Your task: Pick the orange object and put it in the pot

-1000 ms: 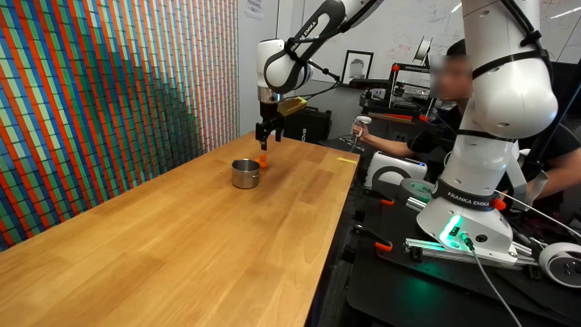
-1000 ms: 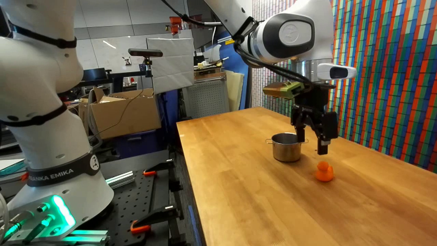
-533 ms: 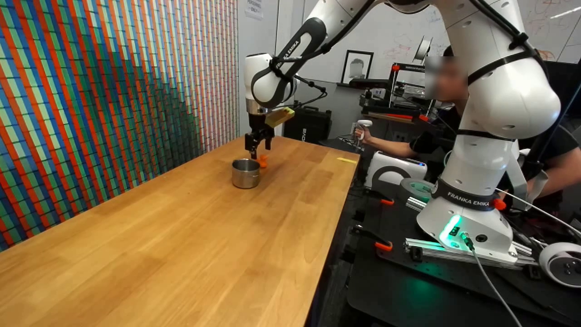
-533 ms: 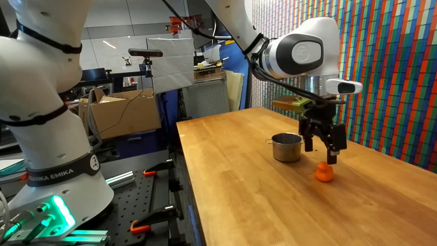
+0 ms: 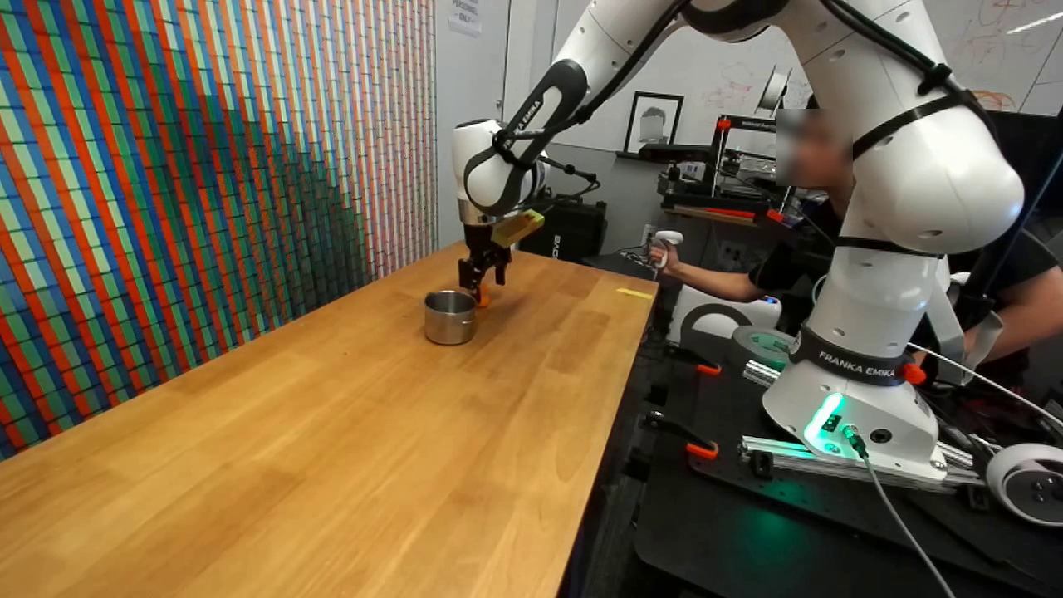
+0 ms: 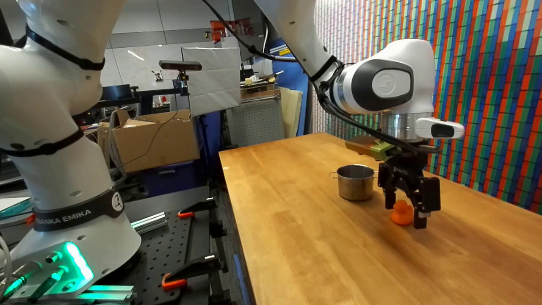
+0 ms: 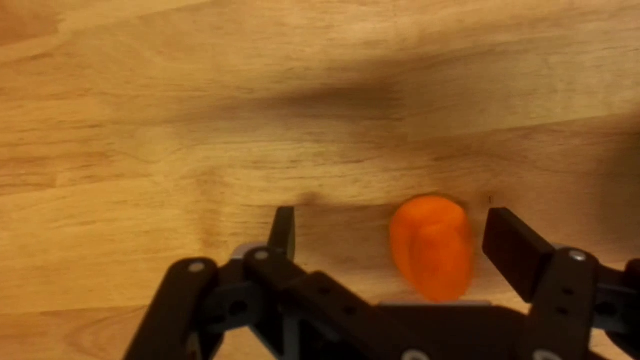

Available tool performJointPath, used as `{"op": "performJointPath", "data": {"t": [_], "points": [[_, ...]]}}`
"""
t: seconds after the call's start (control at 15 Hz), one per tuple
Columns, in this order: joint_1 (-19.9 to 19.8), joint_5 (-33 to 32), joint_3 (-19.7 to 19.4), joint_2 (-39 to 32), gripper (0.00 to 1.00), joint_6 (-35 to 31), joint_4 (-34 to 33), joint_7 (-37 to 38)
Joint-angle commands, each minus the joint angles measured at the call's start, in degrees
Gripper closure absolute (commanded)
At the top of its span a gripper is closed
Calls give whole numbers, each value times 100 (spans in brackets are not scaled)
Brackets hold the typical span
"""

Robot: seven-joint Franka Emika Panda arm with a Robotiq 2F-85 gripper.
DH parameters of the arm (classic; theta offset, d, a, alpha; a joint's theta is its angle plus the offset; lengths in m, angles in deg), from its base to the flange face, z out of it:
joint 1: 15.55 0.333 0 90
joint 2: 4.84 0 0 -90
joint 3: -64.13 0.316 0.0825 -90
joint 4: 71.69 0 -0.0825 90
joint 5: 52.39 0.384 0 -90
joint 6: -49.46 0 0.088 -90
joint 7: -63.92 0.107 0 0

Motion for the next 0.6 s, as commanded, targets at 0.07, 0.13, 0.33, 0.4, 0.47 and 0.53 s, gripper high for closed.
{"op": "performJointPath", "data": {"t": [0.07, 0.13, 0.33, 0.4, 0.47, 0.53], "points": [[44, 61, 33, -150, 42, -195, -84, 53], [57, 54, 37, -159, 50, -222, -76, 47], [79, 31, 35, -171, 73, -269, -85, 33], [92, 17, 28, -165, 80, -268, -84, 34], [98, 1, 27, -133, 84, -250, -71, 8], [65, 40, 74, -47, 82, -191, -38, -67]]}}
